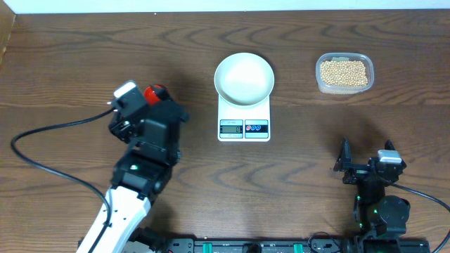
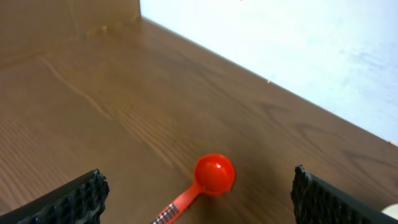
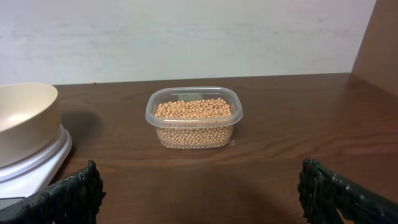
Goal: Scoop item into bowl and weigh 50g on scale
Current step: 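Withdraw the left gripper from the scale toward the red scoop, then lower the open left gripper over the red scoop's bowl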
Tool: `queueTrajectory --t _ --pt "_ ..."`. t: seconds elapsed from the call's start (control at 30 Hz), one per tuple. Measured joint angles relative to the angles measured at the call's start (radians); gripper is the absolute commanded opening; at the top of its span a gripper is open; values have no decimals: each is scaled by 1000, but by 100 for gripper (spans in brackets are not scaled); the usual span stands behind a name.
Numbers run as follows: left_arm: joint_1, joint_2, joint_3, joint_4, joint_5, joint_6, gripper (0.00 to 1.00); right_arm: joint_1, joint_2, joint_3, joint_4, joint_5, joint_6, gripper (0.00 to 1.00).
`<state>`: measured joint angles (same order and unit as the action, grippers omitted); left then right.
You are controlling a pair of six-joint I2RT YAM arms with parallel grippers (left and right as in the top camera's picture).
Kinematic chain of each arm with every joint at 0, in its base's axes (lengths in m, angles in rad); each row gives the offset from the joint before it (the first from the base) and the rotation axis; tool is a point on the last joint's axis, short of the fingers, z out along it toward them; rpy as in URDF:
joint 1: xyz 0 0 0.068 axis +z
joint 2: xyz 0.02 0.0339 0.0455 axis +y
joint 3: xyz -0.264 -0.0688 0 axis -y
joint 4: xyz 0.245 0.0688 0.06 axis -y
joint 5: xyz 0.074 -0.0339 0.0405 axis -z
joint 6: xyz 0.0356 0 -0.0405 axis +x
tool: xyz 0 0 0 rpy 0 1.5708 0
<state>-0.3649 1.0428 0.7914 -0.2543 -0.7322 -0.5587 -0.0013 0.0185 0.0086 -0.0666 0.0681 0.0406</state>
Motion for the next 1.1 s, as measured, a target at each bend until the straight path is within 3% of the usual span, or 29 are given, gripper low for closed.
queueTrajectory --t 0.3,0.47,0.83,0.97,1.1 --pt "357 -8 2 -22 507 87 96 0 0 0 0 0 0 99" --pt "456 52 110 -112 681 146 96 0 0 0 0 0 0 99" --pt "489 450 692 -520 806 246 96 0 1 0 0 0 0 99" --pt "492 528 764 -543 811 268 97 0 1 0 0 0 0 99" --pt "494 566 764 -541 800 280 83 0 1 0 0 0 0 99"
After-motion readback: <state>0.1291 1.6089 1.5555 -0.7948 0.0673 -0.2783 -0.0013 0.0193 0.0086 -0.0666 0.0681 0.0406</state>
